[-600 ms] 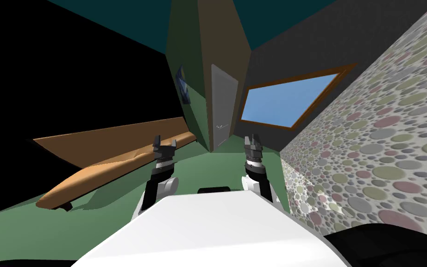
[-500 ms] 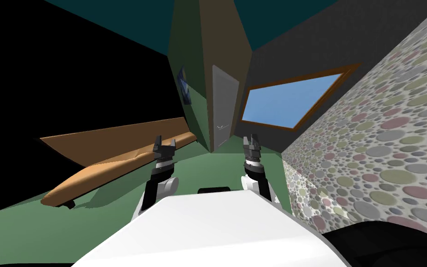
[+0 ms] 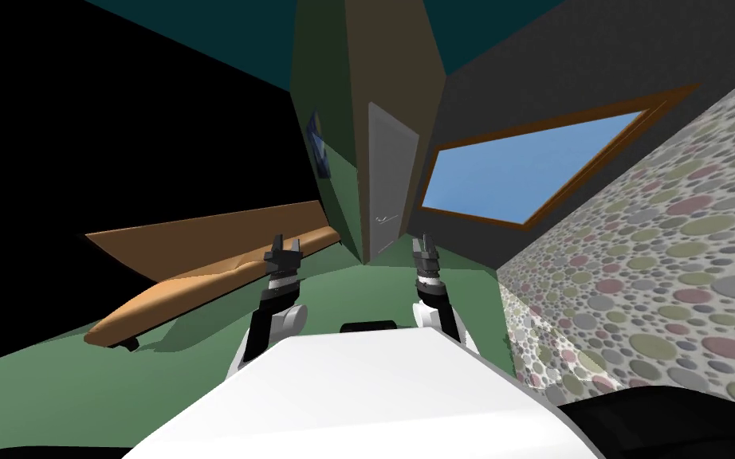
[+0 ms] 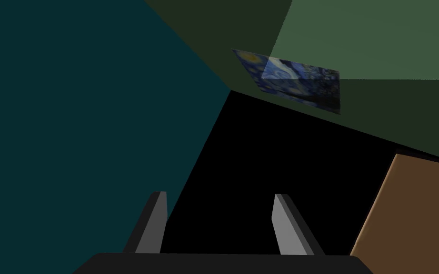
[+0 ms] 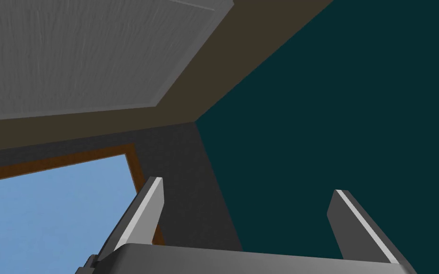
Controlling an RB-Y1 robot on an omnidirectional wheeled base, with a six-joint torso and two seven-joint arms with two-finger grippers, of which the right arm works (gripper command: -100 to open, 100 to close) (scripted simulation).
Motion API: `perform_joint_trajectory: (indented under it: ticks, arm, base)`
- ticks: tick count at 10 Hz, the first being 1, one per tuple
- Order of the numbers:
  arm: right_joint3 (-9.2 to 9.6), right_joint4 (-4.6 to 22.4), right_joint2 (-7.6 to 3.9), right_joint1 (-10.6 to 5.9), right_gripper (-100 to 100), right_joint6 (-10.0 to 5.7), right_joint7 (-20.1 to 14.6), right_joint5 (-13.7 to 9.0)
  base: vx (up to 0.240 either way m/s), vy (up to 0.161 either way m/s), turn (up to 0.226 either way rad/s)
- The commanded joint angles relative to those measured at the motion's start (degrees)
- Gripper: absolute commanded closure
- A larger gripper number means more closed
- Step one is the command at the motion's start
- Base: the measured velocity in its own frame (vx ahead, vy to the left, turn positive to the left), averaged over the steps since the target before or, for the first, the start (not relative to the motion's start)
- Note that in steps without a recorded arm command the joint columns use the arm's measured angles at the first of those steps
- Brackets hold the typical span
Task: Pull the door open
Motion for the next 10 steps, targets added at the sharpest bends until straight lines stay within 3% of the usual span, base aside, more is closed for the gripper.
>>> perform_joint_trajectory:
  ticks: [1,10]
  arm:
    - [0.47,2.1,-1.14,-0.72,-100,-0.15,-0.5,-0.5]
    - [2.14,13.5,-5.76,-5.06,-100,-1.50,-2.8,-3.0]
  base:
    - [0.123,-0.059,0.113]
    - [0.115,-0.069,0.095]
